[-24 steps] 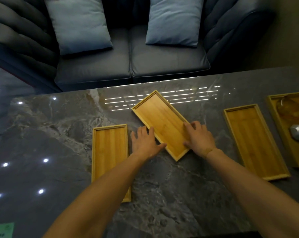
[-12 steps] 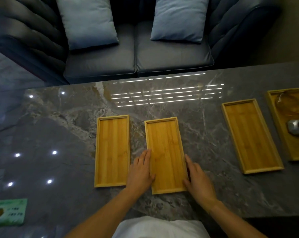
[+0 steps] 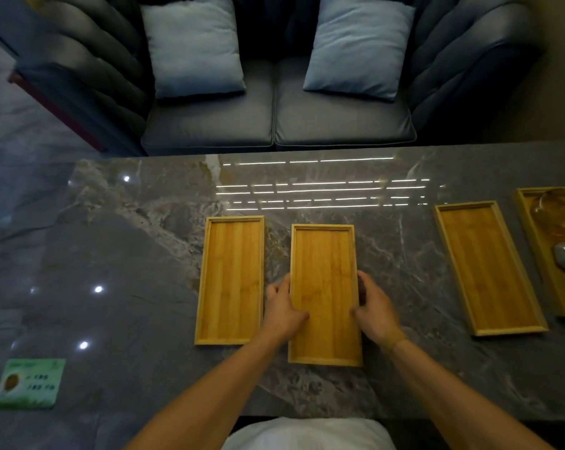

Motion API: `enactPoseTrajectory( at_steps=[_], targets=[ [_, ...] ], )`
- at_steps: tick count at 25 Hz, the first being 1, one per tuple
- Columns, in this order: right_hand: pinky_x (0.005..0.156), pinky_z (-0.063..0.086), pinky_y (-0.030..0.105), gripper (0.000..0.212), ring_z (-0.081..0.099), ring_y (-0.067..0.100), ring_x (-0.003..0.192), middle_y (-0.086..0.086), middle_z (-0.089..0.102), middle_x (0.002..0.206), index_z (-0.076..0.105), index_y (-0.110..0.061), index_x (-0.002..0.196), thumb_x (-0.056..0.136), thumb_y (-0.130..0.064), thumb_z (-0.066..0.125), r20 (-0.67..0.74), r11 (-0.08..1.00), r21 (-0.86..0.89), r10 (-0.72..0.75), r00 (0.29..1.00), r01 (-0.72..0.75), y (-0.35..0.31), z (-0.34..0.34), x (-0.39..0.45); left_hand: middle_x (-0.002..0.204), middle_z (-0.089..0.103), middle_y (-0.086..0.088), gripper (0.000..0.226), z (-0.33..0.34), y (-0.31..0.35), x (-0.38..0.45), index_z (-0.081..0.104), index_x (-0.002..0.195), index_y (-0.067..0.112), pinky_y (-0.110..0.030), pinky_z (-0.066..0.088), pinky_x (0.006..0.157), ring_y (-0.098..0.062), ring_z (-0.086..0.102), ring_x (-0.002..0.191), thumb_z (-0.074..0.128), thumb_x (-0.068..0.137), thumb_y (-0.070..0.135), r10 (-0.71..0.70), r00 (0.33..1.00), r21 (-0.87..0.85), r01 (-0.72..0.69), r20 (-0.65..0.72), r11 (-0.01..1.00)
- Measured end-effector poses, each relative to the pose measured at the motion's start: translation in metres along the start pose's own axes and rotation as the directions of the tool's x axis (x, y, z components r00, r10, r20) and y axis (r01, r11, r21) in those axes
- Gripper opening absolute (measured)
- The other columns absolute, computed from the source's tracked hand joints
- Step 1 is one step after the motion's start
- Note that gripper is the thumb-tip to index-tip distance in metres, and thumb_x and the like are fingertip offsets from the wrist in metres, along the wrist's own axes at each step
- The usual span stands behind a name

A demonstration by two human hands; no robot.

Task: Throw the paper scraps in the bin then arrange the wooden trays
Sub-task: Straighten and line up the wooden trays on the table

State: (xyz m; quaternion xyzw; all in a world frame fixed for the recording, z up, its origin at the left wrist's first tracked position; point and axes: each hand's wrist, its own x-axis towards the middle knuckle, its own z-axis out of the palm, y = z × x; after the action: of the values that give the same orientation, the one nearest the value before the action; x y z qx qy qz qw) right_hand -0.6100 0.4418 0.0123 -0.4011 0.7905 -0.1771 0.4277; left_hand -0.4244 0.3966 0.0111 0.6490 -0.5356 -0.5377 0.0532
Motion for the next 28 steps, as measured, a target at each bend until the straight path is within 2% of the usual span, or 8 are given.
enactPoseTrajectory(
  at_steps=[2, 4, 6, 10, 15, 20, 26, 28],
  targets=[
    [0.091, 0.053, 0.050, 0.063, 0.059, 0.026, 0.109, 0.005, 0.056, 0.128, 0.038, -0.031, 0.139, 0.086, -0.008, 0.063, -0.002, 0.998, 0.059, -0.010, 1.000, 0.010, -0.011, 0.003, -0.009, 0.121, 0.037, 0.006, 0.076, -0.019, -0.008, -0.004, 0.033, 0.139, 0.038, -0.028, 0.045, 0.091, -0.021, 0.049, 0.116, 0.074, 0.081, 0.012, 0.045, 0.999, -0.017, -0.045, 0.002, 0.999],
    [0.088, 0.054, 0.050, 0.063, 0.061, 0.023, 0.105, 0.004, 0.058, 0.126, 0.039, -0.033, 0.138, 0.085, -0.010, 0.065, -0.009, 0.996, 0.080, -0.040, 0.999, 0.040, -0.029, 0.011, -0.015, 0.121, 0.041, 0.007, 0.072, -0.042, -0.016, -0.008, 0.035, 0.139, 0.038, -0.035, 0.052, 0.094, -0.020, 0.053, 0.112, 0.072, 0.083, 0.011, 0.067, 0.997, -0.052, -0.069, -0.039, 0.996],
    [0.085, 0.056, 0.045, 0.063, 0.062, 0.019, 0.099, 0.003, 0.059, 0.125, 0.040, -0.034, 0.137, 0.085, -0.009, 0.065, -0.006, 0.992, 0.094, -0.083, 0.997, 0.083, -0.051, 0.025, -0.018, 0.124, 0.049, 0.001, 0.066, -0.065, -0.024, -0.009, 0.040, 0.139, 0.033, -0.045, 0.054, 0.094, -0.021, 0.057, 0.108, 0.068, 0.084, 0.009, 0.061, 0.991, -0.095, -0.073, -0.122, 0.993],
    [0.077, 0.054, 0.034, 0.061, 0.062, 0.014, 0.090, -0.001, 0.061, 0.121, 0.043, -0.030, 0.136, 0.084, -0.008, 0.065, -0.005, 0.987, 0.064, -0.150, 0.989, 0.150, -0.102, 0.070, -0.014, 0.126, 0.052, -0.005, 0.059, -0.117, -0.045, -0.006, 0.042, 0.140, 0.029, -0.047, 0.053, 0.092, -0.022, 0.058, 0.105, 0.061, 0.087, 0.010, 0.014, 0.967, -0.062, -0.030, -0.253, 0.998],
    [0.086, 0.055, 0.044, 0.049, 0.062, 0.023, 0.098, 0.005, 0.063, 0.119, 0.047, -0.030, 0.134, 0.090, -0.009, 0.057, 0.019, 0.987, -0.042, -0.152, 0.988, 0.153, -0.139, 0.117, -0.002, 0.126, 0.051, -0.004, 0.057, -0.160, -0.069, 0.010, 0.043, 0.137, 0.034, -0.042, 0.051, 0.093, -0.021, 0.057, 0.108, 0.054, 0.088, 0.008, 0.026, 0.971, 0.032, -0.019, -0.237, 0.999],
    [0.091, 0.050, 0.041, 0.047, 0.056, 0.028, 0.105, 0.011, 0.056, 0.121, 0.044, -0.024, 0.137, 0.093, -0.010, 0.053, -0.024, 0.985, -0.147, -0.093, 0.995, 0.088, -0.152, 0.141, 0.002, 0.120, 0.051, -0.005, 0.054, -0.174, -0.080, 0.026, 0.042, 0.137, 0.036, -0.039, 0.049, 0.086, -0.022, 0.056, 0.103, 0.051, 0.090, 0.010, 0.038, 0.978, 0.081, -0.022, -0.206, 0.996],
    [0.092, 0.048, 0.041, 0.051, 0.054, 0.030, 0.110, 0.012, 0.053, 0.126, 0.040, -0.021, 0.141, 0.093, -0.010, 0.052, -0.029, 0.982, -0.186, -0.026, 0.999, 0.020, -0.154, 0.144, -0.001, 0.121, 0.051, -0.006, 0.053, -0.172, -0.088, 0.027, 0.044, 0.137, 0.030, -0.041, 0.049, 0.092, -0.024, 0.056, 0.108, 0.051, 0.089, 0.007, 0.037, 0.985, 0.068, -0.025, -0.170, 0.997],
    [0.092, 0.046, 0.038, 0.046, 0.055, 0.028, 0.109, 0.012, 0.054, 0.124, 0.045, -0.019, 0.138, 0.093, -0.009, 0.052, -0.025, 0.989, -0.146, 0.013, 1.000, -0.016, -0.153, 0.145, -0.001, 0.122, 0.053, -0.008, 0.047, -0.170, -0.091, 0.028, 0.050, 0.133, 0.024, -0.041, 0.049, 0.095, -0.024, 0.055, 0.111, 0.052, 0.089, 0.008, 0.025, 0.985, 0.085, -0.011, -0.171, 0.996]
  ],
)
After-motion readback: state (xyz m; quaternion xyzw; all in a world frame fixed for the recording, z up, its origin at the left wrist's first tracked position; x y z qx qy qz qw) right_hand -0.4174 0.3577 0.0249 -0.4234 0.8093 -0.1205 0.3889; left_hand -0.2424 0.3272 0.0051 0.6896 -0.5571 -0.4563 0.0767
